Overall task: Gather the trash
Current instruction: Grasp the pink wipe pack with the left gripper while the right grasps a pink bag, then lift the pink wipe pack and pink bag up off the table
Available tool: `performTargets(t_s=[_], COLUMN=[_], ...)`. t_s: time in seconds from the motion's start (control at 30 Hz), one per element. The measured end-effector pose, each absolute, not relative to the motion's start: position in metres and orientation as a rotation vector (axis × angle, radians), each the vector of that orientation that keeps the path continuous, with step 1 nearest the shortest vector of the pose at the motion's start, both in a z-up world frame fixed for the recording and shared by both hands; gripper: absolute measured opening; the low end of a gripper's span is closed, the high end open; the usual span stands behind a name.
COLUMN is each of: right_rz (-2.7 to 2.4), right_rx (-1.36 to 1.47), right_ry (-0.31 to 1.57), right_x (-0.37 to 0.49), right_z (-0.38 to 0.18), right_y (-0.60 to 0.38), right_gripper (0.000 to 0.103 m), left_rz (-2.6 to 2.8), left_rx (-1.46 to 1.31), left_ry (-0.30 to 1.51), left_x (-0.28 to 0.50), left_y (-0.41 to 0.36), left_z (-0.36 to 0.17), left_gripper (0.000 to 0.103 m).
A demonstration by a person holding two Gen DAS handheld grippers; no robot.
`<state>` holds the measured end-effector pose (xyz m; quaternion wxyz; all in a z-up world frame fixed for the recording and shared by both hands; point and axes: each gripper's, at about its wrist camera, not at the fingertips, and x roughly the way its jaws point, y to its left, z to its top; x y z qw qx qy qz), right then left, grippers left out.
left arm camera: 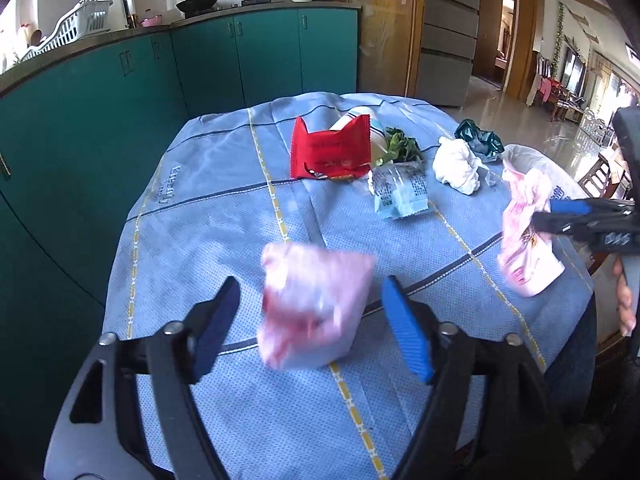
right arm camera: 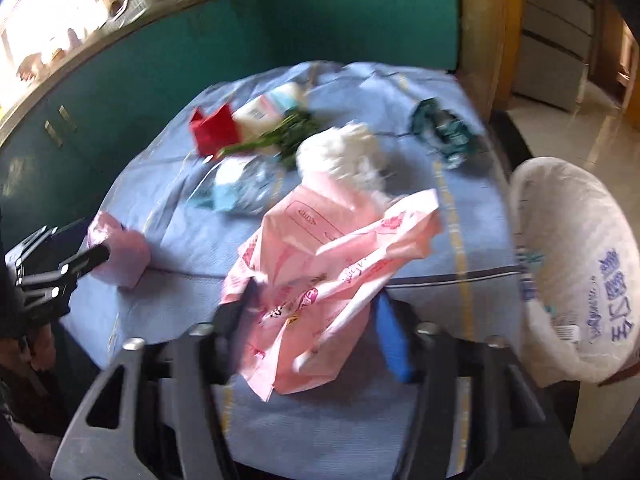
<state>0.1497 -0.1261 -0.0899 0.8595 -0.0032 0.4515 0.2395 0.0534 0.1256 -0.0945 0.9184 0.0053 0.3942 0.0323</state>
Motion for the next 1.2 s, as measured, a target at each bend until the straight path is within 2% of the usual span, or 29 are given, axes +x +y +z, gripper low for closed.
performTargets(t_s=[0.03,0.13,0.4,0.97,1.0,1.03,1.07,1.13,1.2], right_rz=[0.475,0.407,0.388,0.426,0.432,0.438,0.452,0.470,0.489], right_rx=[0.016,0.048,0.168,-0.038,-0.025,-0.020,-0.019,-0.016,0.000], right_ry=[0.936,0.938,1.050,0.956,0.952,0.948,0.947,0.952,0.960], right_x=[0.150,0.151,0.167,0.164,0.164,0.162,0.160,0.157,0.154], right_z=[-0.089,-0.092,-0.125,-0.131,-0.131,-0.130,-0.129,-0.128,-0.128], right_y=[-0.132,-0.138,-0.117,-0.058,-0.059,-0.060,-0.060,-0.063,-0.067], right_gripper=[0.096,0.099,0.099,0.099,0.097,0.090,0.085,0.063,0.054], left_rz=[0.067,0.075,0.109,0.117,0.116,0.113,0.108,0.099,0.091], left_rx=[0.011,0.019,0.016,-0.026,-0.022,-0.015,-0.004,0.003,0.005], left_ry=[0.810,0.813,0.822,0.859,0.862,0.864,0.867,0.877,0.881], left_x=[0.054,0.057,0.060,0.084,0.084,0.084,0.084,0.084,0.084], left_y=[0.125,0.121,0.125,0.131,0.130,0.128,0.126,0.123,0.121], left_z=[-0.095,-0.097,-0.100,-0.114,-0.115,-0.116,-0.118,-0.120,-0.122], left_gripper=[0.078,0.083,0.085,0.088,0.087,0.084,0.076,0.069,0.064])
